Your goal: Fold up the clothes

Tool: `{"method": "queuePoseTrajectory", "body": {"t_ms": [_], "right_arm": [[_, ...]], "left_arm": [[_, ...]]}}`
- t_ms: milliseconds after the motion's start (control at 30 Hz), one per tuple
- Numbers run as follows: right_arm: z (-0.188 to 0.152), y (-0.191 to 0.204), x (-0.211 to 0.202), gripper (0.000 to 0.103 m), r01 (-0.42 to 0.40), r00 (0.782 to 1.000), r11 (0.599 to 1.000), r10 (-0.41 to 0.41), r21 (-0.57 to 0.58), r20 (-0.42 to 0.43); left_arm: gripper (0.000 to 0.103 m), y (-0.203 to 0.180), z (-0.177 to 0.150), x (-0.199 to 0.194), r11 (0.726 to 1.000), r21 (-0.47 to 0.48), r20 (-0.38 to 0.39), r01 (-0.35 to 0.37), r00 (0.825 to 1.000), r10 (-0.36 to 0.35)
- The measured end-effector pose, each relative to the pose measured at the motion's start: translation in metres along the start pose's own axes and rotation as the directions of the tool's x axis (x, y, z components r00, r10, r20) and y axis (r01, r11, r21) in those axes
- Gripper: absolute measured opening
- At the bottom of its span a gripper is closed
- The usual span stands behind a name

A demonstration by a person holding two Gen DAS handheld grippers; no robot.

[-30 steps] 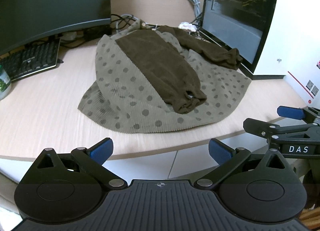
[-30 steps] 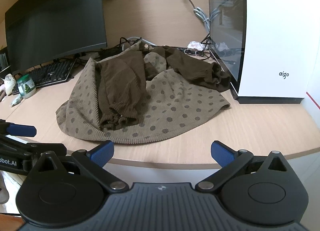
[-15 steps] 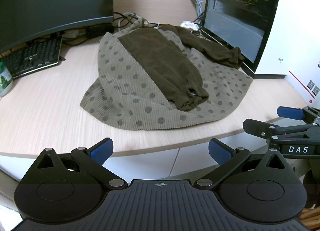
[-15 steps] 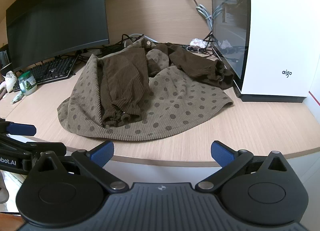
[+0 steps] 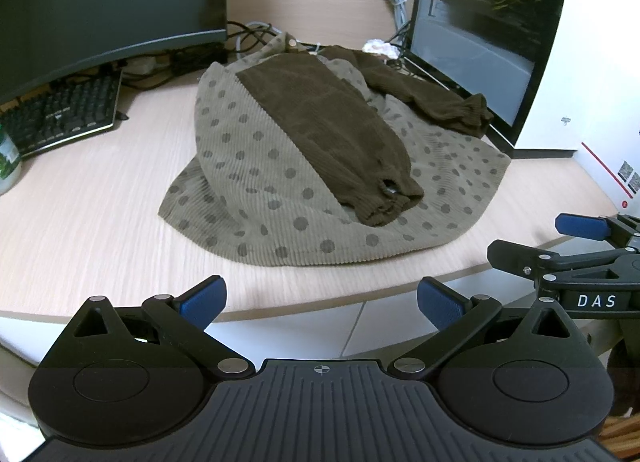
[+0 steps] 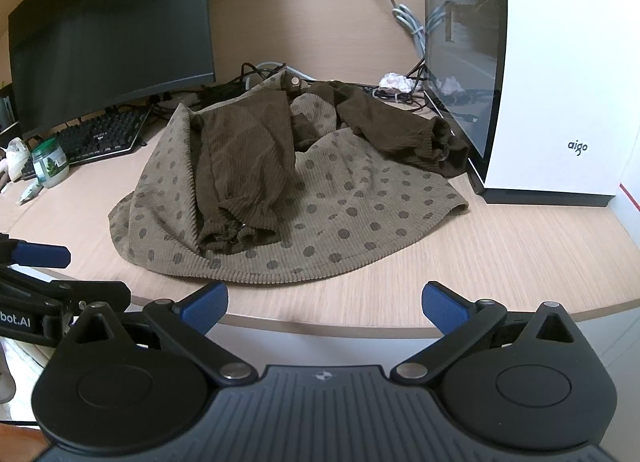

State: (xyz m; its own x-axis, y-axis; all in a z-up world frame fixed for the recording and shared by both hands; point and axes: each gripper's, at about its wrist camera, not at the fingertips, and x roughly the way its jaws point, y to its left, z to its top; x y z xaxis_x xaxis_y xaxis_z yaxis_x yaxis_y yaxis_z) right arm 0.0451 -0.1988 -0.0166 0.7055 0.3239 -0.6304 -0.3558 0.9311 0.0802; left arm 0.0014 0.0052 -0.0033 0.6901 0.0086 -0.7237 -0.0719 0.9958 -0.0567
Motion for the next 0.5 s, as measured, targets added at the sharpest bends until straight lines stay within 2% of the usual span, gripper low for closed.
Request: {"method": "queuePoseTrajectory", "body": {"t_ms": [200, 333, 500], "right_arm": [[0.008, -0.001, 0.006, 0.103, -0.001, 1.0, 1.0, 0.001, 0.013, -0.026], [0.017, 0.001, 0.012, 0.103, -0.018, 0.998, 1.0, 0.019, 0.022, -0.052], [0.04, 0.01, 0.03, 0.103, -0.016, 0.999, 0.999, 0.017, 0.052, -0.035]], "left_arm": [[0.103, 0.012, 0.012, 0.002, 1.0, -0.026, -0.009, -0.003, 1.0, 0.003], [0.103, 0.031, 0.023, 0.005, 0.997, -0.077, -0.026, 0.014, 1.0, -0.016], [0.103, 0.058, 0.041, 0.008, 0.997, -0.076, -0.033, 0.021, 0.999, -0.024]]}}
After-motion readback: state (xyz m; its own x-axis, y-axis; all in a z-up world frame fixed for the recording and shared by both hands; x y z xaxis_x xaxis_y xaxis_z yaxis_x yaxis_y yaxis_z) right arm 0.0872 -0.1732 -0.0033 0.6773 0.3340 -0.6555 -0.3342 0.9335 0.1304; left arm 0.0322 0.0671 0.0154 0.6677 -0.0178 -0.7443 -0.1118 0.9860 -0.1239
